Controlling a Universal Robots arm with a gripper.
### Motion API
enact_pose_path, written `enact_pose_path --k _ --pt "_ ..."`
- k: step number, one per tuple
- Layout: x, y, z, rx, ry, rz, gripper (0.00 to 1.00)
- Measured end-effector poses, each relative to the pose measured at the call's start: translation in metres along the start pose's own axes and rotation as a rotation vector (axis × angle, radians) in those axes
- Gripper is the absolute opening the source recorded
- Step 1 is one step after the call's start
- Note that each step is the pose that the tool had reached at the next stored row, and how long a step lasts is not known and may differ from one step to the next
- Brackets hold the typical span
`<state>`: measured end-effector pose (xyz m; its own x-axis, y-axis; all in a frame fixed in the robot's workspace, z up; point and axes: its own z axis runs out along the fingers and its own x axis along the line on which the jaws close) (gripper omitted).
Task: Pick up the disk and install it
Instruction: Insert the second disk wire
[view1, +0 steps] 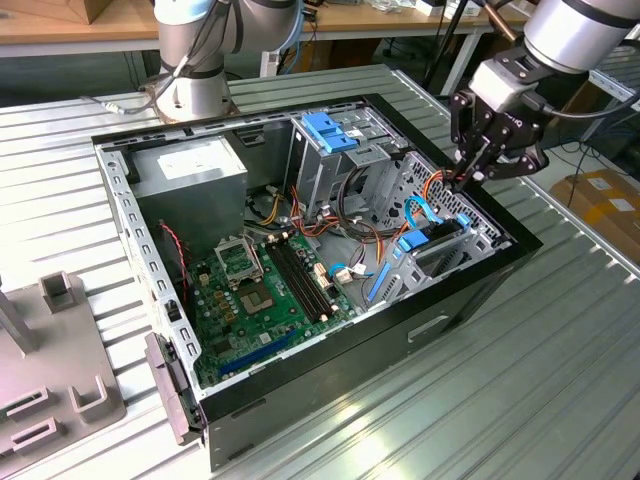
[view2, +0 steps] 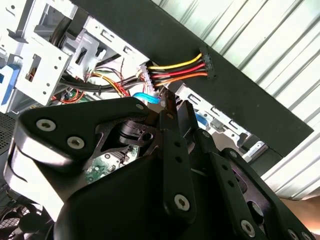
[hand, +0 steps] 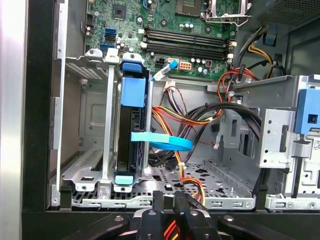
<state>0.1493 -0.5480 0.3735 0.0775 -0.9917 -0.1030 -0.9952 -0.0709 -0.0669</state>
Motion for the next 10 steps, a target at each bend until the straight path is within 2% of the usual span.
enact_pose_path --k 5,10 --pt "0.0004 -0.0075 0.0004 -0.0020 -0.0011 -0.016 0.24" --pt "0.0002 -0.0087 -0.0019 -0.0032 -0.0019 -0.025 0.24"
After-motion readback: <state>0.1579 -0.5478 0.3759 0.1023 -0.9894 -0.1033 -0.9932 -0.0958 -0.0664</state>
